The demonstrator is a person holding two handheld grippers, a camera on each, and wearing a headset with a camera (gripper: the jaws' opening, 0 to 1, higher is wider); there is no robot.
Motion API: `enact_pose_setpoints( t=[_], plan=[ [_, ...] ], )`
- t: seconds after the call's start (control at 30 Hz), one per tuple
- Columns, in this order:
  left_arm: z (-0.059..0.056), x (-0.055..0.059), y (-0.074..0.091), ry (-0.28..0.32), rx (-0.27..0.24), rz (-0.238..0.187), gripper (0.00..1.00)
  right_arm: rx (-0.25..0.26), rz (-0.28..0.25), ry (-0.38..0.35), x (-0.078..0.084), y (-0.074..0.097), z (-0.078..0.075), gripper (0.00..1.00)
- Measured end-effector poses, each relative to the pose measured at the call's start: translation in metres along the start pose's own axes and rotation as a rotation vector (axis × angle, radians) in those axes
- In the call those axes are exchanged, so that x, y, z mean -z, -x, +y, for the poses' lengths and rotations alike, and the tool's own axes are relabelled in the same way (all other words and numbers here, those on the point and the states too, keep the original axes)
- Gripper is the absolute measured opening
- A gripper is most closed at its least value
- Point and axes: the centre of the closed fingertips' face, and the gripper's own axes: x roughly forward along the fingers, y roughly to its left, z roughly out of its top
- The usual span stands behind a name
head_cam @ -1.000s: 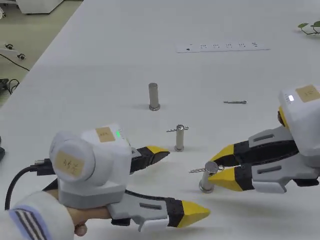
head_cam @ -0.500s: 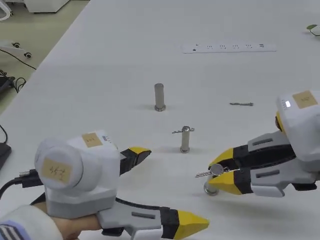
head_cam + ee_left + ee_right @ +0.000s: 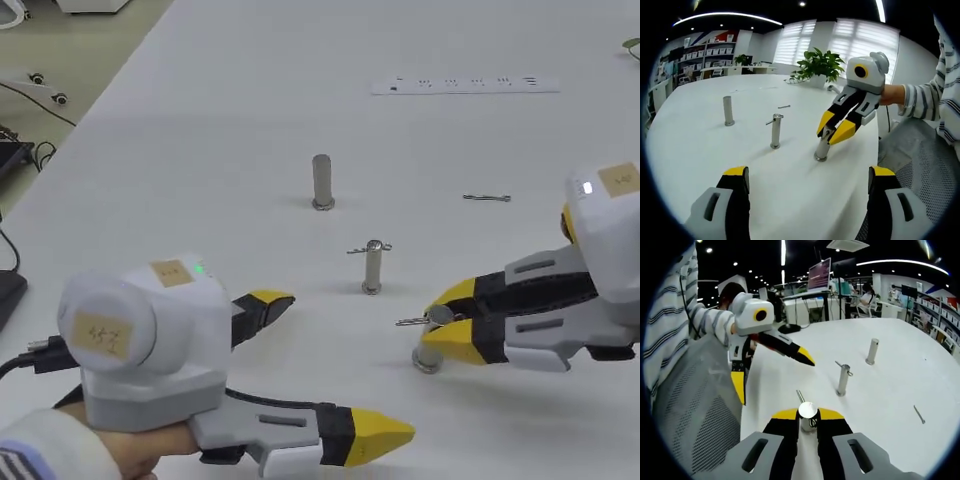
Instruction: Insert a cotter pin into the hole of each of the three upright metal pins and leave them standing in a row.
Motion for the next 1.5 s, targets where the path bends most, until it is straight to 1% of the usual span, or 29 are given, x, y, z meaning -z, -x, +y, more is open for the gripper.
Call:
enact_pose_setpoints(
  t=[0.1,0.13,0.23,0.4,0.57,0.63,0.67,0.73,0.87,0.93,1.03,1.27,1.33,1.4,1.5],
  plan=[
    [0.000,0.002,0.002,0.002,-0.004,0.004,0.99,0.010,0.010,0.013,0.002,0.004,-0.005,0.14],
    [0.000,0.003,0.003,0.002,-0.005,0.004,0.99,0.011,0.016,0.029,0.003,0.005,-0.007,0.14],
    [-0.001,0.005,0.005,0.020,-0.002,0.000,0.99,0.024,0.022,0.033,0.004,0.008,-0.014,0.13],
    [0.000,0.008,0.007,0.035,-0.016,0.007,0.99,0.064,0.017,0.010,0.005,0.012,-0.029,0.13],
    [0.002,0.006,0.010,0.044,-0.030,-0.005,0.99,0.107,-0.004,-0.051,0.005,0.017,-0.049,0.13],
    [0.006,0.006,0.011,0.045,-0.050,-0.007,0.99,0.122,-0.008,-0.064,0.006,0.018,-0.054,0.13],
    [0.008,0.007,0.011,0.052,-0.055,-0.004,0.99,0.138,-0.013,-0.076,0.005,0.019,-0.059,0.13],
    [0.010,0.006,0.012,0.051,-0.060,-0.004,0.99,0.148,-0.022,-0.084,0.005,0.020,-0.064,0.13],
    [0.012,0.003,0.013,0.053,-0.061,-0.013,0.99,0.165,-0.025,-0.094,0.005,0.021,-0.071,0.13],
    [0.013,0.002,0.013,0.062,-0.063,-0.016,0.99,0.174,-0.025,-0.094,0.005,0.022,-0.075,0.13],
    [0.014,0.002,0.012,0.060,-0.064,-0.014,0.99,0.184,-0.021,-0.095,0.005,0.024,-0.079,0.13],
    [0.013,0.001,0.010,0.063,-0.059,-0.016,0.99,0.188,-0.027,-0.089,0.008,0.027,-0.082,0.13],
    [0.013,0.002,0.010,0.061,-0.056,-0.013,0.99,0.186,-0.031,-0.086,0.008,0.028,-0.082,0.14],
    [0.012,0.003,0.010,0.062,-0.052,-0.008,0.99,0.172,-0.032,-0.086,0.009,0.028,-0.080,0.14],
    [0.011,0.003,0.009,0.063,-0.049,-0.005,0.99,0.162,-0.040,-0.101,0.009,0.028,-0.079,0.14]
  ],
)
